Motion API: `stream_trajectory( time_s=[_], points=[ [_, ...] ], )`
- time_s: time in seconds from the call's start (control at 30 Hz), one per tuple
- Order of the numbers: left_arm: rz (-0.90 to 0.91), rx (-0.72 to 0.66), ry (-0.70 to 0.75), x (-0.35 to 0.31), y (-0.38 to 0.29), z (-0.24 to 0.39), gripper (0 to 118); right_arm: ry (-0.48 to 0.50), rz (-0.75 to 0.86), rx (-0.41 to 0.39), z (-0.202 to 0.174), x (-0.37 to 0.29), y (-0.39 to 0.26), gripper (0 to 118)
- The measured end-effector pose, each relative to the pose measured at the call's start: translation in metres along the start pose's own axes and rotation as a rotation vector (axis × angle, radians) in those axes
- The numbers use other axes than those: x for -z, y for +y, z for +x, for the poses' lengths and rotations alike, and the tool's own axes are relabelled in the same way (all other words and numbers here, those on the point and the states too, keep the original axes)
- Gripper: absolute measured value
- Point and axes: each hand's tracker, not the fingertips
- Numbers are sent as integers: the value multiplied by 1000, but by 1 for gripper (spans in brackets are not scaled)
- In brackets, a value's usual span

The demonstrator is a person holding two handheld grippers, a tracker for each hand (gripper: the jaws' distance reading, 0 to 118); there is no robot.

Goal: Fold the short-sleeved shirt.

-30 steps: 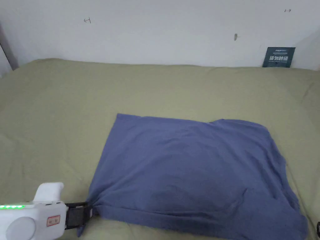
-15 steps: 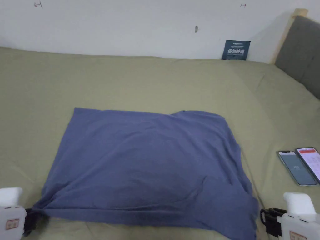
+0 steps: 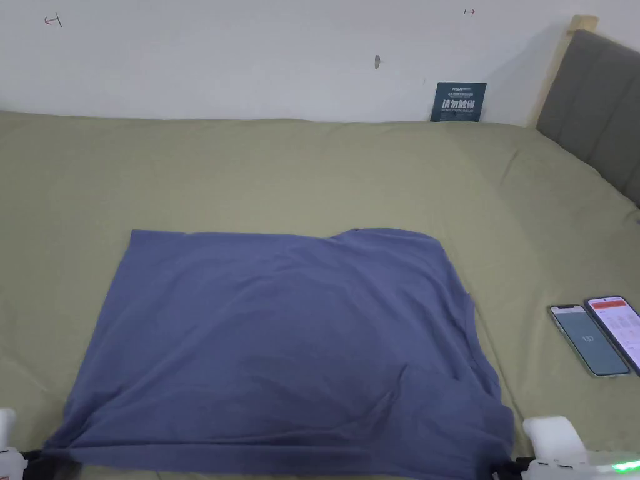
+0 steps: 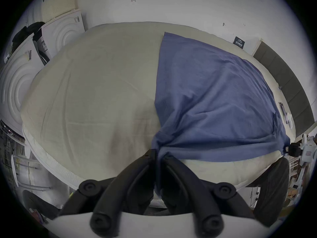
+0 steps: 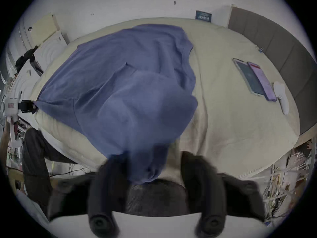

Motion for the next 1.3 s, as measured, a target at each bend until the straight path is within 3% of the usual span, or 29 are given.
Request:
stream_trajectory(
  time_s=[0.27, 0.47, 0.67, 0.87, 0.9, 0.93, 0.97, 1.0, 1.03, 1.1, 1.2, 1.23, 1.27, 1.3],
  points=[
    [68, 27, -30, -24, 39, -2, 8, 29, 120, 70, 5, -35, 49, 5],
    [107, 26, -68, -15, 104, 5, 8, 4, 185, 40, 8, -36, 119, 5],
    [88, 22, -68, 25, 170, 15, 8, -25, 173, 16, 7, -3, 192, 5],
    [24, -1, -59, 78, 203, 23, 8, -28, 102, 53, 21, 56, 236, 5],
    [17, -6, -64, 85, 206, 23, 13, -27, 91, 55, 23, 65, 240, 6],
    [3, -14, -72, 93, 208, 22, 40, -16, 75, 64, 25, 73, 242, 28],
    [-6, -19, -83, 98, 208, 22, 75, -10, 65, 85, 26, 78, 241, 66],
    [-4, -31, -76, 102, 207, 20, 102, -12, 73, 116, 29, 80, 238, 105],
    [-5, -46, -63, 107, 204, 18, 107, -6, 74, 138, 32, 83, 234, 114],
    [44, -71, 5, 101, 197, 11, 107, -2, 161, 177, 34, 80, 220, 109],
    [34, -53, 10, 88, 180, 2, 106, -14, 109, 160, 36, 72, 196, 107],
    [42, -52, 4, 78, 174, 0, 99, -26, 116, 157, 36, 68, 186, 105],
    [53, -49, 0, 71, 167, -2, 79, -49, 124, 148, 33, 50, 181, 93],
    [64, -47, 1, 65, 161, -3, 44, -79, 155, 131, 32, 44, 173, 66]
  ],
)
